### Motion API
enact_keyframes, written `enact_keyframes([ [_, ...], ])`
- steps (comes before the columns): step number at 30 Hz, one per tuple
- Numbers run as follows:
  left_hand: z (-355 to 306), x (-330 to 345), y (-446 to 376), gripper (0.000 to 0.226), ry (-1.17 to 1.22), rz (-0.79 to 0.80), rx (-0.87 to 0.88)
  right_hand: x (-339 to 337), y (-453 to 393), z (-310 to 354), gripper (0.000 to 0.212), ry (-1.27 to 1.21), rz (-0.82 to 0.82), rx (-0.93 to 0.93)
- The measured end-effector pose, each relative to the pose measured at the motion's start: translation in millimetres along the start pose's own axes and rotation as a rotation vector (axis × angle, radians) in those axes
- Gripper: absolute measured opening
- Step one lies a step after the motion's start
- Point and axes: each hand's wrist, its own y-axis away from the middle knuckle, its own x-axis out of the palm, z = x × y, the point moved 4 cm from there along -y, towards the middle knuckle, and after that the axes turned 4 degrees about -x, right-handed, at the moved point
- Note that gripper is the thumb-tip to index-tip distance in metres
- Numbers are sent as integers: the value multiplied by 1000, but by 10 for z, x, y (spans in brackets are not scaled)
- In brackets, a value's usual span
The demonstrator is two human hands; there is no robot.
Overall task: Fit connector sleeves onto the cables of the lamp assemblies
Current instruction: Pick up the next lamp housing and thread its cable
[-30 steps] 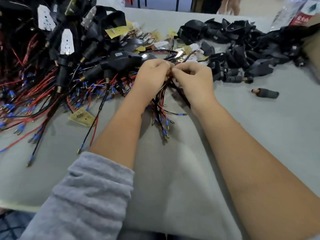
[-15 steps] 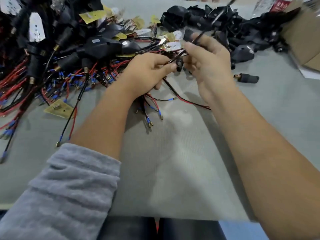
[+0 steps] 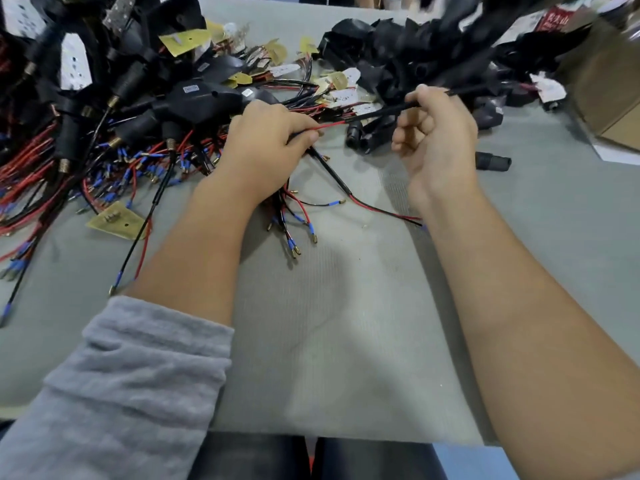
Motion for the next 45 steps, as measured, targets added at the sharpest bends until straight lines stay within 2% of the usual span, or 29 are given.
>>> enact_keyframes([
  [3,-9,34,2,27,-70,-28,21,38,-8,-29,24,53,94,30],
  [6,-60,60,11,25,-51,-12,61,55,-1,-40,25,90,123,3],
  [18,107,-24,-13,23,25,-57,2,-60,-44,24,28,41,-54,-104],
  [30,67,6,5,25,44,-79,-9,-180,-62,117,31,-23,-142,-162],
  [32,1,8,7,26,-7,-99,8,-185,-74,139,30,-79,-113,-142],
  [34,-63,18,5,26,-48,-86,39,-133,-85,137,27,-97,-10,-92],
  [38,-195,66,25,26,-88,-58,110,42,-29,75,21,173,244,-78],
  [42,-216,111,28,27,-74,-34,75,69,8,43,17,442,209,-193],
  [45,-152,86,21,39,-36,-49,20,46,-2,-5,21,537,189,-179],
])
